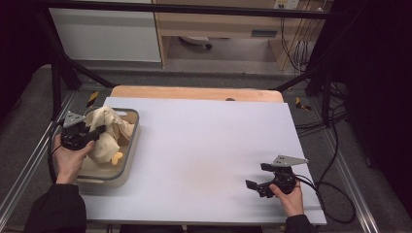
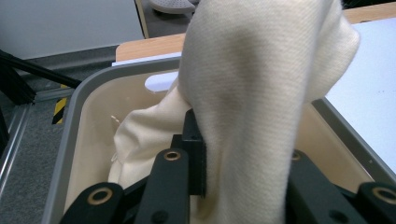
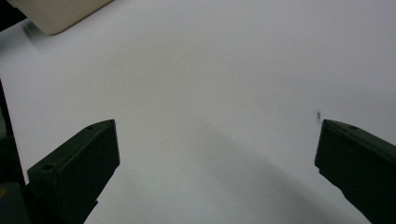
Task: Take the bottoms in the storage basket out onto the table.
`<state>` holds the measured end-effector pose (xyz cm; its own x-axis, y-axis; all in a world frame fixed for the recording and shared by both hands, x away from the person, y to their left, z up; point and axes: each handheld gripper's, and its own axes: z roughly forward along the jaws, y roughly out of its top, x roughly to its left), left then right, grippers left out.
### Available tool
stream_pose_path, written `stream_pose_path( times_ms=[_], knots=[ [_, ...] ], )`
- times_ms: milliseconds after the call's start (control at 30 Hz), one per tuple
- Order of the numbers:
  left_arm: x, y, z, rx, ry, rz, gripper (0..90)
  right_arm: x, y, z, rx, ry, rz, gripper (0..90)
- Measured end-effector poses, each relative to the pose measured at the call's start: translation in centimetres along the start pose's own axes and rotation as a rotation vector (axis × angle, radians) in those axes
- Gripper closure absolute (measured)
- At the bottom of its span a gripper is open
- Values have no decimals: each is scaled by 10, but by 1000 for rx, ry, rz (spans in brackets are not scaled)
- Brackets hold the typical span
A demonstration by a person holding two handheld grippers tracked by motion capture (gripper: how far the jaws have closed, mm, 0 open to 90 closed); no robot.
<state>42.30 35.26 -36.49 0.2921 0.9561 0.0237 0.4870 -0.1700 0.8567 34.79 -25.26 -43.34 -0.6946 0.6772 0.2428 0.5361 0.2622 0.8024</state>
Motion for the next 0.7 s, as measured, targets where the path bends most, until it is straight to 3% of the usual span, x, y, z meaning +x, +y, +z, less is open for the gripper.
stream_pose_path(
  times_ms=[700],
  knots=[
    [1,6,-16,-49,-11,-7,745,0,0,0,0,0,2,4]
  ],
)
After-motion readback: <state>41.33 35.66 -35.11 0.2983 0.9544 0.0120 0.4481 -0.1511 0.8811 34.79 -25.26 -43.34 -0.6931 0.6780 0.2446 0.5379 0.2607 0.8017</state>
